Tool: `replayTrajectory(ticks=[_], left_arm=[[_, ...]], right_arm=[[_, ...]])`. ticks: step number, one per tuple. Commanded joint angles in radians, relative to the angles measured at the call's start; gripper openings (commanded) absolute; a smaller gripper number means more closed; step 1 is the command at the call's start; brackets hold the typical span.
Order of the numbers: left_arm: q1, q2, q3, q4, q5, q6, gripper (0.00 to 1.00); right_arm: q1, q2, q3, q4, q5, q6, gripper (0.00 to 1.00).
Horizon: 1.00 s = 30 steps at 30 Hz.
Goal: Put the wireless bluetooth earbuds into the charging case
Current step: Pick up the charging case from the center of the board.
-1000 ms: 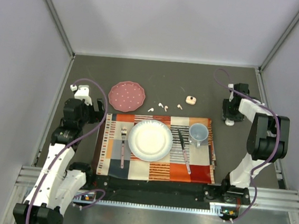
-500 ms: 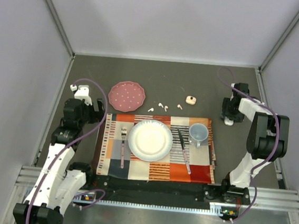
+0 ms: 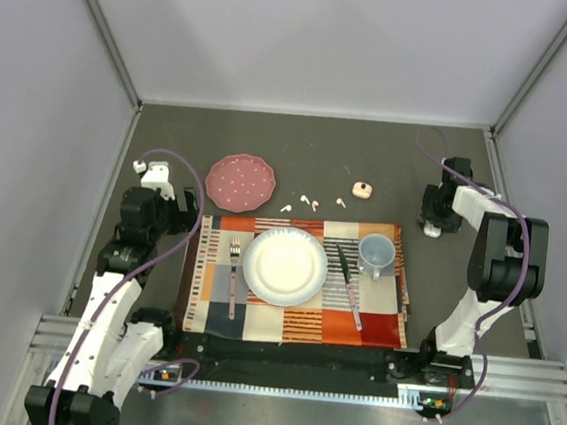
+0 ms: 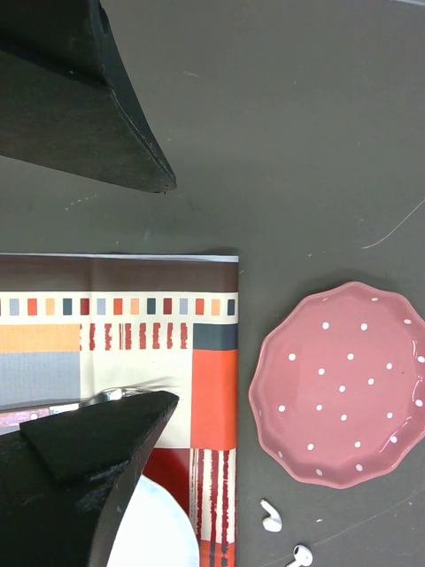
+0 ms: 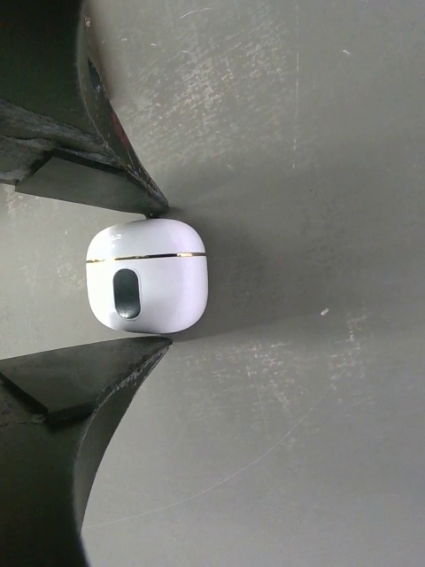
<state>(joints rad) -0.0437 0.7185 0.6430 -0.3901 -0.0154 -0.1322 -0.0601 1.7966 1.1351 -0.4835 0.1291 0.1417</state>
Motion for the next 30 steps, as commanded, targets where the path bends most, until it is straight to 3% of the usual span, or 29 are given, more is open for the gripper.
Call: replayTrajectory(ticks=[1,6,17,18,24,26,28,30], left_arm=[[0.002,0.01,0.018,0.014,0.008,0.002,0.99],[0.002,0.016,0.021,0.014,0.009,0.002,0.99],[0.002,0.018,0.041,-0.007,-0.054,0.031,0.99],[0.001,0.016,0.043,-0.006,-0.054,0.029,0.99],[0.002,-0.001,0.038,0.0,-0.028,-0.039,0.99],[0.002,-0.01,0.034,0.008,-0.011,-0.066,0.99],[0.001,-0.01,0.038,0.013,0.011,-0.073,0.99],[0.002,-0.011,0.055,0.019,0.064,-0.081,0.99]], right_arm=[[-0.017,0.032,0.034,0.006,0.001,0.05,0.6],[-0.049,0.033,0.026,0.008,-0.02,0.084,0.6],[-0.05,0.029,0.012,0.014,-0.045,0.105,0.48],[-0.052,0.024,0.011,0.017,-0.045,0.104,0.41],[-0.05,-0.042,0.0,0.016,-0.068,0.136,0.29],[-0.052,-0.101,0.0,0.022,-0.109,0.157,0.2],[-0.05,-0.153,-0.001,0.031,-0.155,0.209,0.19],[-0.037,-0.227,0.005,0.04,-0.203,0.299,0.1]])
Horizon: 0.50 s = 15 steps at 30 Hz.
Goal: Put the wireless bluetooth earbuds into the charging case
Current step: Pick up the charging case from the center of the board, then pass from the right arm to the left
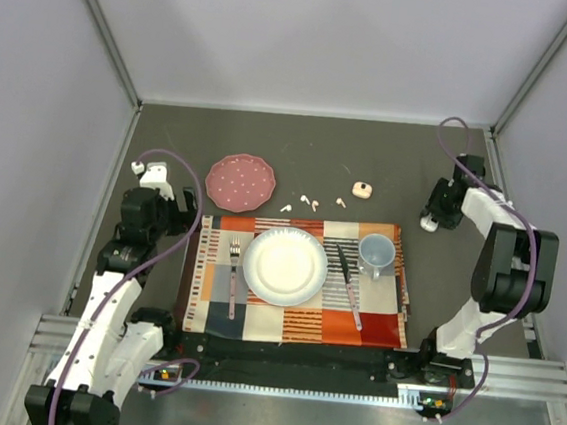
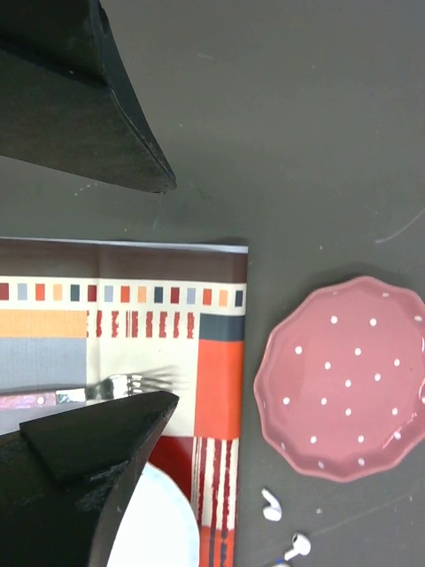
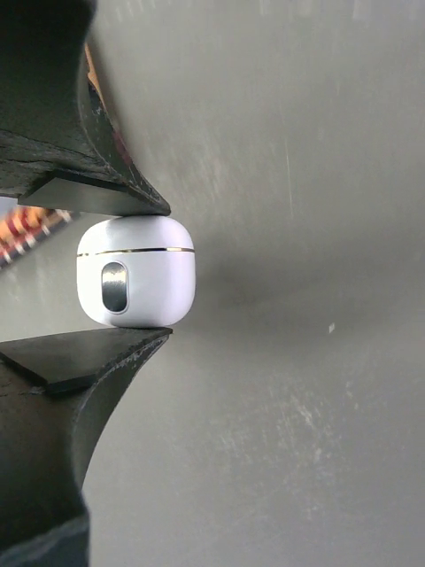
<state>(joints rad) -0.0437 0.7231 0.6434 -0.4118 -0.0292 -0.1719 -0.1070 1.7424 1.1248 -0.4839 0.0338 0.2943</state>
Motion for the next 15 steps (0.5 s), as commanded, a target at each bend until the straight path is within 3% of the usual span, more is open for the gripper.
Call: replayTrajectory(ticks=[1,4,7,10,15], left_arm=[[0.002,-0.016,0.058,0.048,0.103,-0.043,0.99],[0.002,-0.024,0.064,0.105,0.207,-0.112,0.99],[0.001,-0.034,0.035,0.263,0.403,-0.242,0.99],[-0.01,-0.025,0.006,0.445,0.462,-0.353,0.99],[-0.186,0.061,0.074,0.588,0.322,-0.287,0.99]], right_arm=[[0.021,-0.194,0.029,0.045,-0.13,0.175,0.1],[0.079,-0.299,0.053,0.057,-0.146,0.273,0.11],[0.154,-0.415,0.046,0.125,-0.15,0.4,0.11],[0.246,-0.503,0.041,0.172,-0.081,0.521,0.11],[0.374,-0.564,0.026,0.266,0.027,0.759,0.11]])
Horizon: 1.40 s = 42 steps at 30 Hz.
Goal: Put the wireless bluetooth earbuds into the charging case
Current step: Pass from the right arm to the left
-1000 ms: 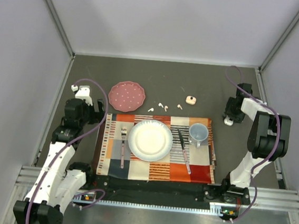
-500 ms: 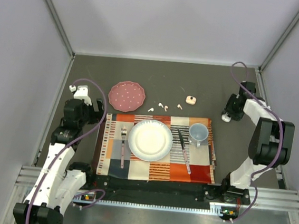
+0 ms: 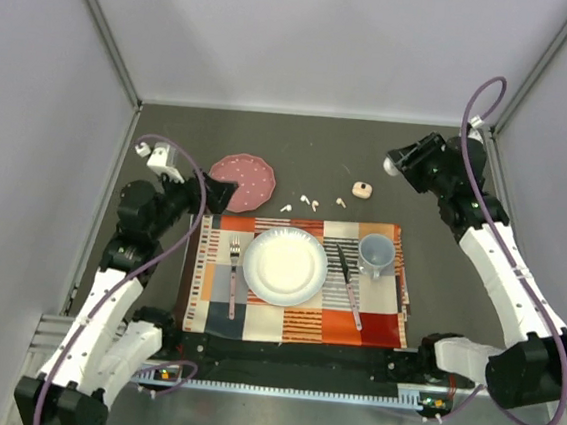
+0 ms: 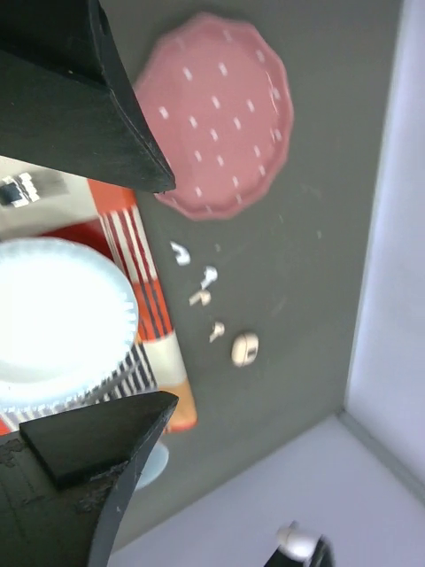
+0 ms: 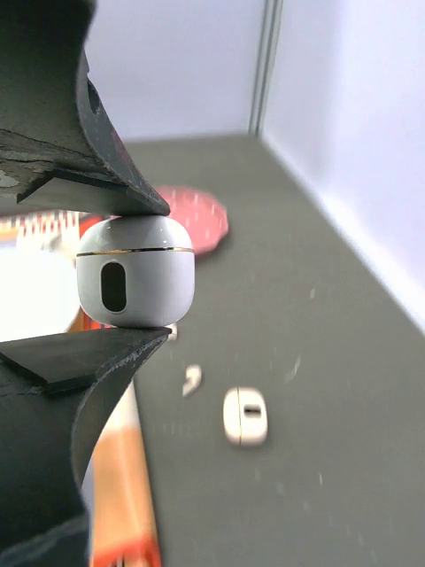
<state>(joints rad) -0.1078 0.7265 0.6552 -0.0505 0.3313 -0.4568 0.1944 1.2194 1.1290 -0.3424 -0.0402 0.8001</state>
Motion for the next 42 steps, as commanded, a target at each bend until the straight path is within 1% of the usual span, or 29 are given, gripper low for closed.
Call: replayTrajectory(ticks=[1,2,3,4,5,6,7,8,10,11,14,16,19,22,23,25,29,32,42], left_arm=[[-0.157,0.103,0.084,0.26,-0.066,0.021,0.99],[-0.229,0.123,0.122,0.274,-0.125,0.042,0.99],[-0.26,0.143,0.133,0.299,-0.152,0.068,0.99],[-0.288,0.168,0.133,0.372,-0.179,0.072,0.99],[-0.334,0.177,0.106,0.427,-0.207,0.072,0.99],[-0.358,0.192,0.087,0.47,-0.227,0.066,0.99],[-0.383,0.195,0.066,0.506,-0.248,0.064,0.99],[-0.441,0.197,0.022,0.555,-0.271,0.064,0.99],[-0.509,0.189,-0.041,0.627,-0.372,0.067,0.99],[-0.576,0.185,-0.104,0.708,-0.396,0.073,0.99],[-0.677,0.179,-0.15,0.741,-0.462,0.139,0.99],[-0.701,0.18,-0.167,0.774,-0.466,0.173,0.99],[-0.714,0.172,-0.222,0.885,-0.456,0.162,0.99],[-0.721,0.177,-0.218,0.879,-0.445,0.161,0.99],[-0.725,0.18,-0.212,0.879,-0.442,0.156,0.99],[-0.73,0.198,-0.215,0.914,-0.44,0.142,0.99],[-0.745,0.221,-0.244,0.982,-0.451,0.113,0.99],[-0.756,0.243,-0.247,0.989,-0.442,0.112,0.97],[-0.765,0.313,-0.258,1.025,-0.463,0.115,0.88]], right_arm=[[0.092,-0.046,0.008,0.147,0.108,0.287,0.11],[0.108,-0.055,0.0,0.186,0.109,0.322,0.11],[0.12,-0.064,-0.008,0.201,0.117,0.382,0.11],[0.161,-0.075,-0.038,0.224,0.149,0.402,0.12],[0.181,-0.084,-0.061,0.287,0.163,0.418,0.13],[0.195,-0.101,-0.084,0.31,0.164,0.466,0.13],[0.213,-0.107,-0.142,0.334,0.157,0.493,0.13],[0.247,-0.116,-0.176,0.385,0.157,0.513,0.13],[0.287,-0.139,-0.257,0.443,0.167,0.573,0.13],[0.342,-0.147,-0.28,0.457,0.186,0.58,0.13],[0.42,-0.179,-0.353,0.477,0.278,0.614,0.13],[0.474,-0.189,-0.394,0.508,0.312,0.657,0.12],[0.52,-0.167,-0.411,0.559,0.336,0.702,0.12],[0.554,-0.141,-0.396,0.569,0.348,0.72,0.13],[0.569,-0.132,-0.399,0.598,0.361,0.732,0.13],[0.597,-0.121,-0.409,0.631,0.382,0.758,0.13],[0.625,-0.083,-0.379,0.655,0.361,0.763,0.13],[0.648,-0.069,-0.388,0.686,0.362,0.783,0.13],[0.675,-0.015,-0.385,0.757,0.329,0.801,0.14]])
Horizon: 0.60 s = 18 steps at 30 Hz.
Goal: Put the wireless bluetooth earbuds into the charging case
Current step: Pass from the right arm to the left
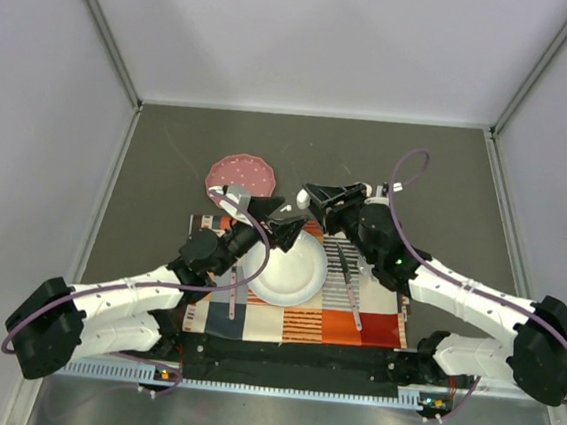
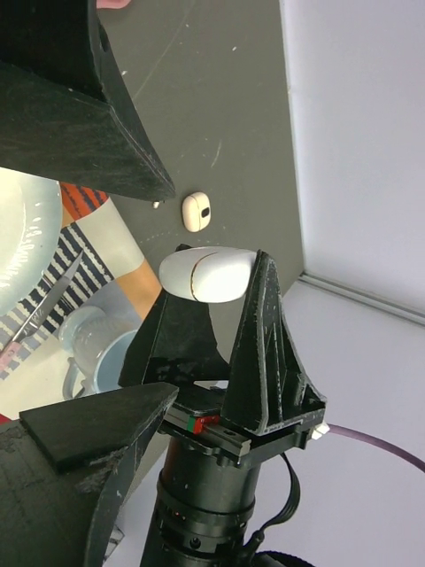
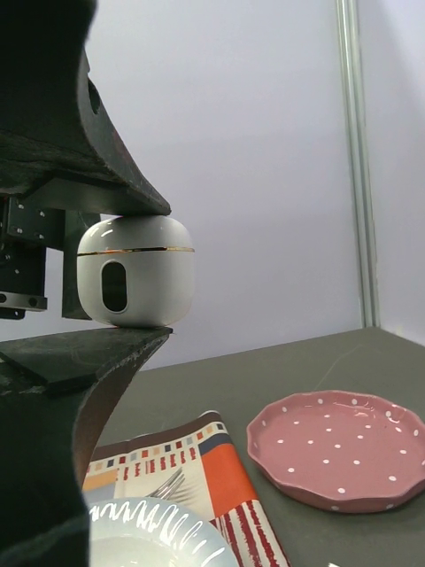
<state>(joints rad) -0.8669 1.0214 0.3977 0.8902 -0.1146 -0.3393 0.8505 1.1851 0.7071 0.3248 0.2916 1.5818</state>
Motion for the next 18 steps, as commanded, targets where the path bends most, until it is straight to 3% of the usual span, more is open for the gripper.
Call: replayTrajectory(ticks=[1,4,6,18], left_arm=[[-0.007,0.025,0.006,0.085,-0.022,-0.003,0.86],[-0.011,0.051,0.023,0.088,-0.028,-0.007,0.81],[-0.011,0.072,0.03,0.09,-0.031,-0.009,0.71],[-0.035,0.108,0.03,0.141,-0.106,-0.024,0.7]], right_arm=[[0.018,0.021,0.037,0.089,-0.005,0.02,0.14],[0.028,0.016,0.025,0.1,0.001,0.027,0.14],[0.033,0.011,0.019,0.114,0.009,0.027,0.14],[0.038,-0.028,-0.044,0.149,0.004,0.046,0.14]])
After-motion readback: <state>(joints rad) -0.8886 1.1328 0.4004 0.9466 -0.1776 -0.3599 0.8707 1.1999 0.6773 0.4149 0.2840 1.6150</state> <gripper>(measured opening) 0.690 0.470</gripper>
